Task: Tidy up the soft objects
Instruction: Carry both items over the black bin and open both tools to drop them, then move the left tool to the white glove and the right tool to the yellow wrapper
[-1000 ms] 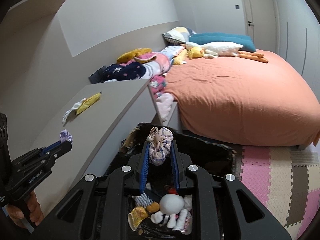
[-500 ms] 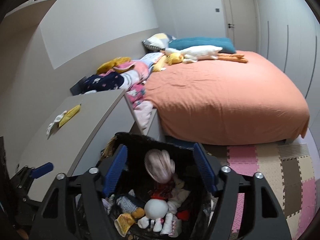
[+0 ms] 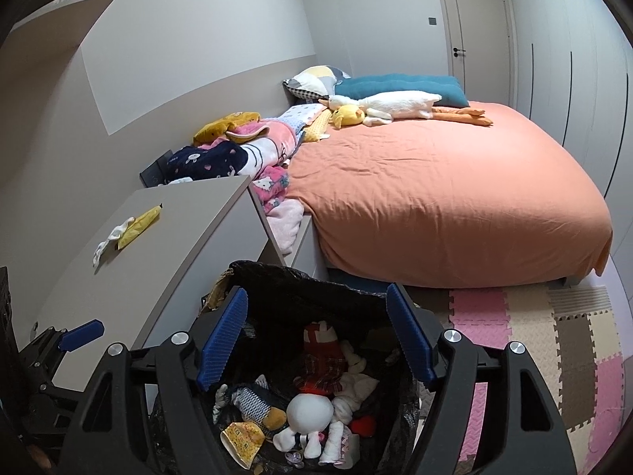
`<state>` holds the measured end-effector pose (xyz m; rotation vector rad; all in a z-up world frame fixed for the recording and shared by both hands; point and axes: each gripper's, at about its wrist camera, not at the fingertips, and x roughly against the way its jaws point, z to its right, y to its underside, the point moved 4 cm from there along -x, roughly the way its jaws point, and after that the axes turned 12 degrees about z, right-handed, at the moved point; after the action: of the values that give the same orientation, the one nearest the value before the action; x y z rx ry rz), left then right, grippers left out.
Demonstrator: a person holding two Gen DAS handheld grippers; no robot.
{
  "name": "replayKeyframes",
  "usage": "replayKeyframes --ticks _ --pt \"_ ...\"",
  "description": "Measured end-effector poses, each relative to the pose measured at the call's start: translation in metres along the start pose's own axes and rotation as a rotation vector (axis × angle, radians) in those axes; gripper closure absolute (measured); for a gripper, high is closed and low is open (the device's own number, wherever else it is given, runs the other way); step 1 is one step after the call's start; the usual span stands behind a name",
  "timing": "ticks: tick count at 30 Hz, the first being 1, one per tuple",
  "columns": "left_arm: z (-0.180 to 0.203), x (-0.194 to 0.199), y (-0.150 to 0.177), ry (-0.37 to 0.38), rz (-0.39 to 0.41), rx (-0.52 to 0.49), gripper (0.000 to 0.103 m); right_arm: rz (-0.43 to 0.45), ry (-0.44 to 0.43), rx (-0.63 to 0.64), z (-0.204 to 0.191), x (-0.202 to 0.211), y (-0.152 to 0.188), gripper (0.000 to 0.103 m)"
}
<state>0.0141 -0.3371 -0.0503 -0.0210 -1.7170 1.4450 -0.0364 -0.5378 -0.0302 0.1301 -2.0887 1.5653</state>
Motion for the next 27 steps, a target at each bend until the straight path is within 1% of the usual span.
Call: replayKeyframes --ticks 6,12,22,27 --pt "-0.003 -0.005 0.0 -0.027 -0.013 -0.02 0.006 -0.007 -0.01 -0.017 -0.002 -0.008 0.001 0.03" --pt "-0.014 -0.01 0.0 -0.039 -0.027 -0.009 0.006 -0.033 -0.023 -0.01 -0.009 -0.021 0.005 0.03" --pt "-0.033 -0.016 -0.006 -0.057 -0.024 0.007 0.006 -0.051 -0.053 0.001 -0.028 -0.041 0.004 0.03" --pt "-0.049 -0.016 -0.009 -0.072 -0.026 0.01 0.006 -0.06 -0.072 0.008 -0.046 -0.053 0.0 0.03"
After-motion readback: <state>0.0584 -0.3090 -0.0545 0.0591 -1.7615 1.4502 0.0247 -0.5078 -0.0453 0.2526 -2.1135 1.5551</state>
